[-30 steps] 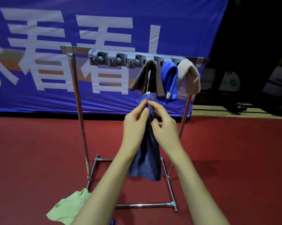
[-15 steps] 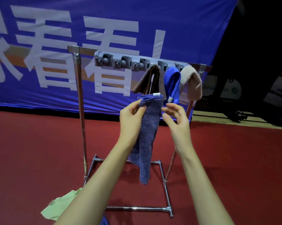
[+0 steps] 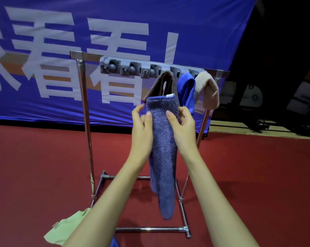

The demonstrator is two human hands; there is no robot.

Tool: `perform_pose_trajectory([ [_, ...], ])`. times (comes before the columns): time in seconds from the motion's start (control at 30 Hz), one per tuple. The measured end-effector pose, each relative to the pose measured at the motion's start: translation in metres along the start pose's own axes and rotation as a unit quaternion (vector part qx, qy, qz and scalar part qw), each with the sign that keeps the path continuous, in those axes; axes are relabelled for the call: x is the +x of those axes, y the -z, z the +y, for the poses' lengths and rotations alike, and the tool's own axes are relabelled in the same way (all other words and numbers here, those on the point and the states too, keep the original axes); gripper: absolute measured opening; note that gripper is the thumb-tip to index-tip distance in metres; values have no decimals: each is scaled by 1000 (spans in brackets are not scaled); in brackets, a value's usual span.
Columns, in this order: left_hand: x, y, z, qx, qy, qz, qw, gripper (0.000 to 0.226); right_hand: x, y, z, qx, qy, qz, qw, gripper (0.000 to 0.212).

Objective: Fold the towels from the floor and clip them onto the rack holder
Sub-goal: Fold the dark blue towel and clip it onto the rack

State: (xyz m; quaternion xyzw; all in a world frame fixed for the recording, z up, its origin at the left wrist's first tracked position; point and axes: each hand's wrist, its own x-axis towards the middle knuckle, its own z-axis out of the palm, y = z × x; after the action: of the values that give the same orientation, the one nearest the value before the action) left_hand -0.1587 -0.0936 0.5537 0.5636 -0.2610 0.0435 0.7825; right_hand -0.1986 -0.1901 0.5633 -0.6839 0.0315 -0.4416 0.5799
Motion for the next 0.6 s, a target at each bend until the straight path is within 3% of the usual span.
perform_pose_trajectory([
  [0.2,-25,-2,-21,142,40,1,989,29,-1,-9,7,9,-28,44,999,7],
  [0.4,-6,-11,-14,114,-15,58,992,21,-20,-3,14,31,-54,3,998,10],
  [0.6,26,-17,-14,56,36,149,987,24,-49,6,34,-1,-94,-50,994,12],
])
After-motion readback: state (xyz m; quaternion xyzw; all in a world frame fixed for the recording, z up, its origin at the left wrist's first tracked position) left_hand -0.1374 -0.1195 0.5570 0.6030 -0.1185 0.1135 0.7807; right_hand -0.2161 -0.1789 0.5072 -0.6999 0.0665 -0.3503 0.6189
